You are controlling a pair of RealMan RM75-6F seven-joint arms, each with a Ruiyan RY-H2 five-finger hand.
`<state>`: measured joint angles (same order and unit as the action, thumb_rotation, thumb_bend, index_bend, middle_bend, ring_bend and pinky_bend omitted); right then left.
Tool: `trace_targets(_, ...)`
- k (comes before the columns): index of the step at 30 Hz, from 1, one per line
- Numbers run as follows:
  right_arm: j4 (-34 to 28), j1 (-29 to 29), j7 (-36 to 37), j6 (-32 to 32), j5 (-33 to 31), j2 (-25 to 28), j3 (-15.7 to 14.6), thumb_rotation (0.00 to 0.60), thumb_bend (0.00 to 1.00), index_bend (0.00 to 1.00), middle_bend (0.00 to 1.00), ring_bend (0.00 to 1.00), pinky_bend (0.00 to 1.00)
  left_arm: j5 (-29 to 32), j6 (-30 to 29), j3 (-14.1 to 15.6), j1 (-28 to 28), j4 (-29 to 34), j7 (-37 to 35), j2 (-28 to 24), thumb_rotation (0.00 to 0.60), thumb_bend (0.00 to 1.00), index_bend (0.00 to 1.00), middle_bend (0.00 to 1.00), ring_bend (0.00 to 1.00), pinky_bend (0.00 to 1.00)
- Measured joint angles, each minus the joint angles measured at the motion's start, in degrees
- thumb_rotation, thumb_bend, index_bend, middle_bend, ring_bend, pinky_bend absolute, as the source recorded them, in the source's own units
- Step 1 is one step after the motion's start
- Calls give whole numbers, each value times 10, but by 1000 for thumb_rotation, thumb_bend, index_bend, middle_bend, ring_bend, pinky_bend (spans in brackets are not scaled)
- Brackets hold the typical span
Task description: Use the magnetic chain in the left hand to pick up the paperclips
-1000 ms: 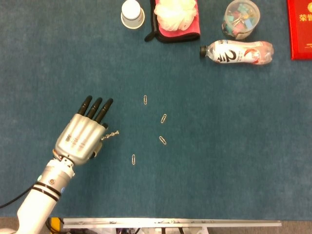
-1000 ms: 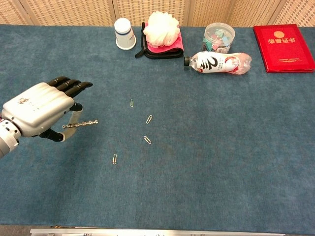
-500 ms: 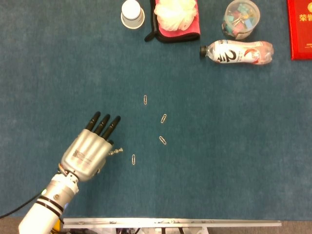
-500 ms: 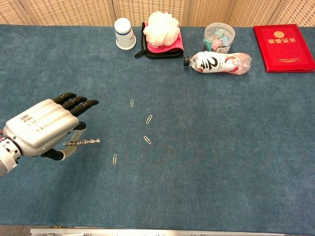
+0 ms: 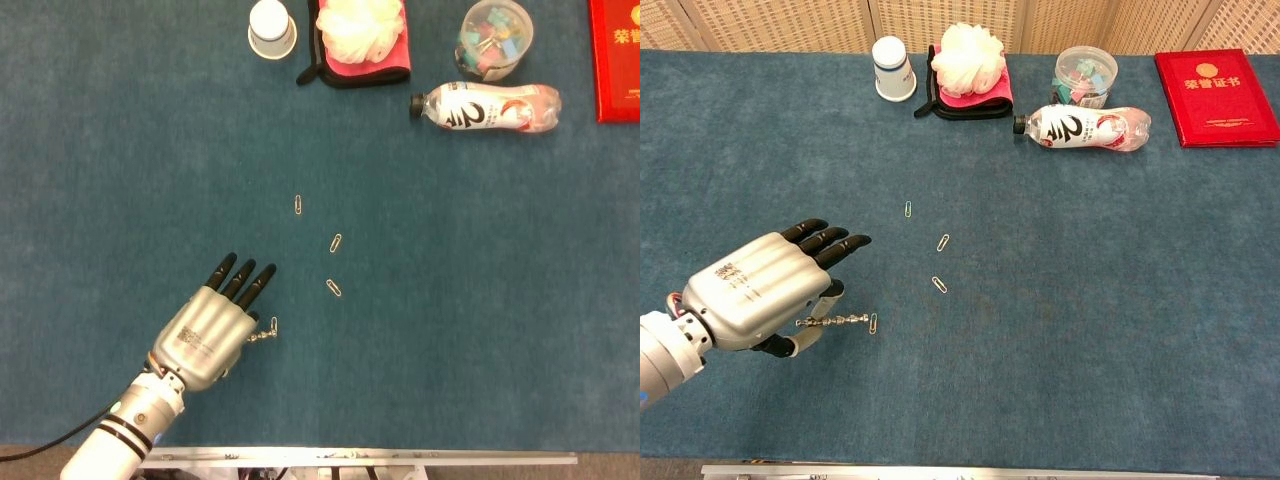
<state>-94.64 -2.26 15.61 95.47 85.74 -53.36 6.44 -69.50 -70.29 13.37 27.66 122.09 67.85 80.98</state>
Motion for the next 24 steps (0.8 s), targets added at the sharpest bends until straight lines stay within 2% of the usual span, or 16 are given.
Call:
trace_targets(17, 6, -6, 17, 4, 0, 3, 3, 600, 0, 28, 78, 58, 329, 70, 28, -24, 21, -44, 21, 57, 600, 370, 654, 0, 0, 55)
trace_targets(24, 6, -6, 18, 3, 1, 3, 4, 600, 0, 28, 78, 58, 330, 85, 29, -28, 29, -52, 14, 65, 600, 370, 655, 0, 0, 55)
